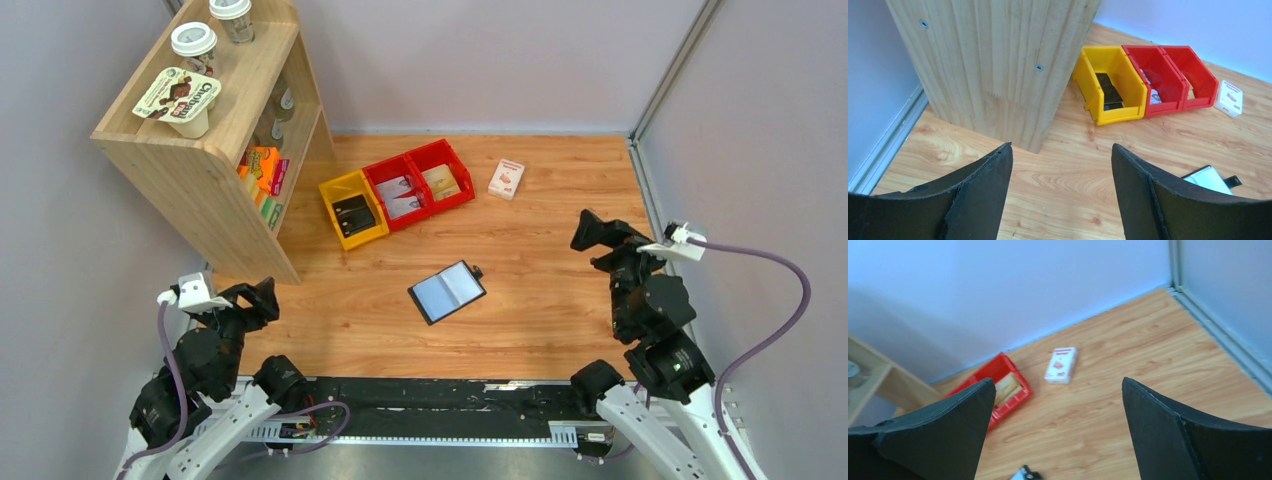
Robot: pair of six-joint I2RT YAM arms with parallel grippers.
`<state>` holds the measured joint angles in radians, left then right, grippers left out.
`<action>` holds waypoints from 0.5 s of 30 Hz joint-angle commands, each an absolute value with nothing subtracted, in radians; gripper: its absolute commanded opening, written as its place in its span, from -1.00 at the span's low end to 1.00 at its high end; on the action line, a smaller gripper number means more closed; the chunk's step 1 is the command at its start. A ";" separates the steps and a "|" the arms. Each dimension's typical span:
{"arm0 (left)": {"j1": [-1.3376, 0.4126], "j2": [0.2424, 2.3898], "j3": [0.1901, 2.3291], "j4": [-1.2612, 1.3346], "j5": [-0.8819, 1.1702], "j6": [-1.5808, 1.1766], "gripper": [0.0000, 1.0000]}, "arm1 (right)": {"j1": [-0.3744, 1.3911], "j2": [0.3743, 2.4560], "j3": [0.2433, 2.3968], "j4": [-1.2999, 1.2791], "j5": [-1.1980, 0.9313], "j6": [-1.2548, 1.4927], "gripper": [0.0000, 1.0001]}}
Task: Take the credit cards out of the card holder
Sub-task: Reset both arms
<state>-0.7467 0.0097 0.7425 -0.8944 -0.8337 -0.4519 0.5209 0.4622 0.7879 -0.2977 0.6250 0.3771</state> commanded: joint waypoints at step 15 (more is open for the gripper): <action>-0.752 0.009 0.746 -0.899 -0.838 -0.439 0.60 | 0.522 0.158 0.676 -0.460 0.819 0.123 1.00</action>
